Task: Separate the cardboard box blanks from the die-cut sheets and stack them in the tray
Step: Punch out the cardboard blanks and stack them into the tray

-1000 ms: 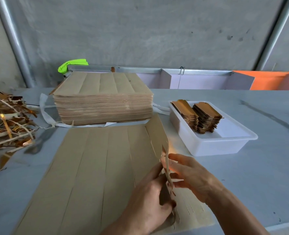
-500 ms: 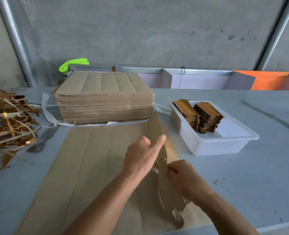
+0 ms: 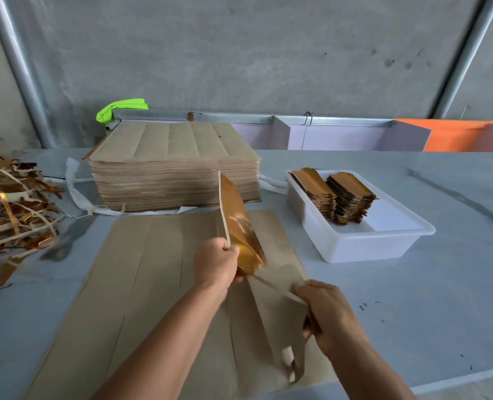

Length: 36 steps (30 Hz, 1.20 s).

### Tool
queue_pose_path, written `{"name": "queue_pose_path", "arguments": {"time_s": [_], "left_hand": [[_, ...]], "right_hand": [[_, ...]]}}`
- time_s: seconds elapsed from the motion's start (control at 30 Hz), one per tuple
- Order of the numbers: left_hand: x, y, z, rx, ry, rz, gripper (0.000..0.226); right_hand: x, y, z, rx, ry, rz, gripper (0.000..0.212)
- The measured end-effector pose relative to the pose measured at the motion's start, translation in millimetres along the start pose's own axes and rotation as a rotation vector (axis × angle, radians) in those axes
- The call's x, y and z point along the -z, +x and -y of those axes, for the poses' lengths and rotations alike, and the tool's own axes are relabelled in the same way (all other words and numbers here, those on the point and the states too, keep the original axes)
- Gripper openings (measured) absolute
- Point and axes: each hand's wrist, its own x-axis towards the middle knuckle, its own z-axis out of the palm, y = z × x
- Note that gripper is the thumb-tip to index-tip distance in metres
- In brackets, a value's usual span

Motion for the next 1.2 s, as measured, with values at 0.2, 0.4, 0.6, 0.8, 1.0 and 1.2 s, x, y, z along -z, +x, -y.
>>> {"name": "queue_pose_path", "arguments": {"time_s": [0.2,0.4,0.6,0.8,1.0,1.2], "left_hand": [[3.6,1.9,1.6,-0.038,0.031,-0.040,0.025],[7.5,4.1,8.8,0.014,-0.009,0.001,0.020],[20.1,4.3,26.8,0.041,-0.035,-0.022,0.026],[27.0,1.3,19.7,0.154,-0.345,0.101,0.015],[13.5,-3.3,14.9,0.223,-0.527,0.243,0.017],[-1.3,-7.9,7.9,0.103,-0.498,0.410,0.017]], "right_hand": [[4.5,-5.2,-2.8,0.101,0.233,-0.107,0.018],[10.6,-3.9,5.5,0.447,0.350,-0.333,0.029],[20.6,19.1,23.0,0.521,0.270,-0.442,0.030],[9.6,38.7,33.2,0.767,-0.460,-0.495,0.063],[-28.6,52.0,41.2,0.770,-0.923,-0.254,0.024],[-37.5,60.6,42.6,0.631,-0.703,0.013,0.032]]}}
